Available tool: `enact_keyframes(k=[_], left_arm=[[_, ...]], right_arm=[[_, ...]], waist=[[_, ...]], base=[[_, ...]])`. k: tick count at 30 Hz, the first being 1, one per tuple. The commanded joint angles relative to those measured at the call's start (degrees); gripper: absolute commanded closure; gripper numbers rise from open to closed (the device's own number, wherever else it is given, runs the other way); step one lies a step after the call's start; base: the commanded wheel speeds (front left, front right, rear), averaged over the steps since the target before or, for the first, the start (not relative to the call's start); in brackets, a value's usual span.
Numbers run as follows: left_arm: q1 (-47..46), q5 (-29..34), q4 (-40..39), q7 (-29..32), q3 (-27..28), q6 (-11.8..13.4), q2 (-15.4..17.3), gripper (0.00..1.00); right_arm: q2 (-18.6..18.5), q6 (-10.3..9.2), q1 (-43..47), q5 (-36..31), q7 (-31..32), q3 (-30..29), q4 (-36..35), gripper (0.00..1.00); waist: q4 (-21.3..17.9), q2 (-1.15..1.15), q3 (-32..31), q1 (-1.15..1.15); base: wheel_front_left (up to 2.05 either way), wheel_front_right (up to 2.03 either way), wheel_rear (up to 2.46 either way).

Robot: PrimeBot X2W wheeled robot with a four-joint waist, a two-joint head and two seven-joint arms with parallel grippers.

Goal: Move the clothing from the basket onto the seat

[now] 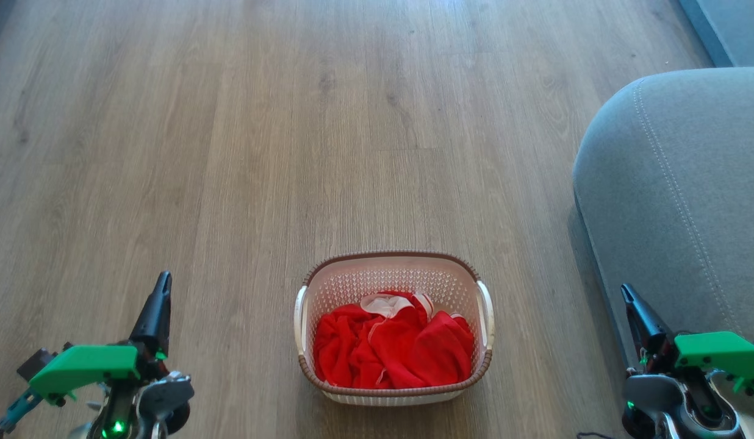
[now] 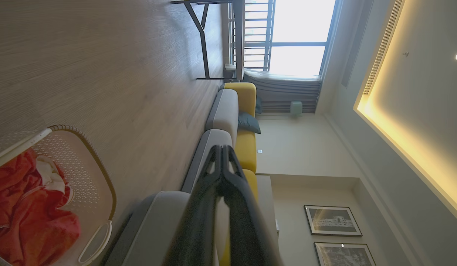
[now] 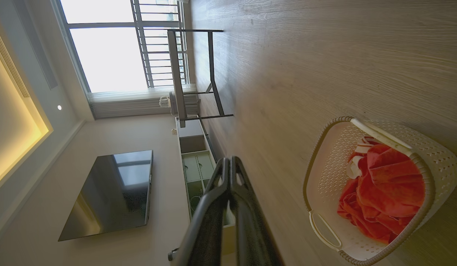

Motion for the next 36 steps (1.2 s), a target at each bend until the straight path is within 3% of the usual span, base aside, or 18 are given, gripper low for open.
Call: enact_keyframes(k=[1,36], left_arm=[[-3.2,-0.2,-2.0,0.4,2.0,-0.4,0.3,1.00],[-3.2,-0.2,-2.0,0.4,2.0,-0.4,0.3,1.00]], right_arm=[[-0.4,0.41,-2.9,-0.6,0.4,1.0,-2.1,1.00],[-0.4,0.41,-2.9,-0.6,0.4,1.0,-2.1,1.00]], waist=[[0.0,0.00,0.0,0.00],[0.0,0.00,0.0,0.00]], base=[[0.00,0.00,0.00],[0.00,0.00,0.00]])
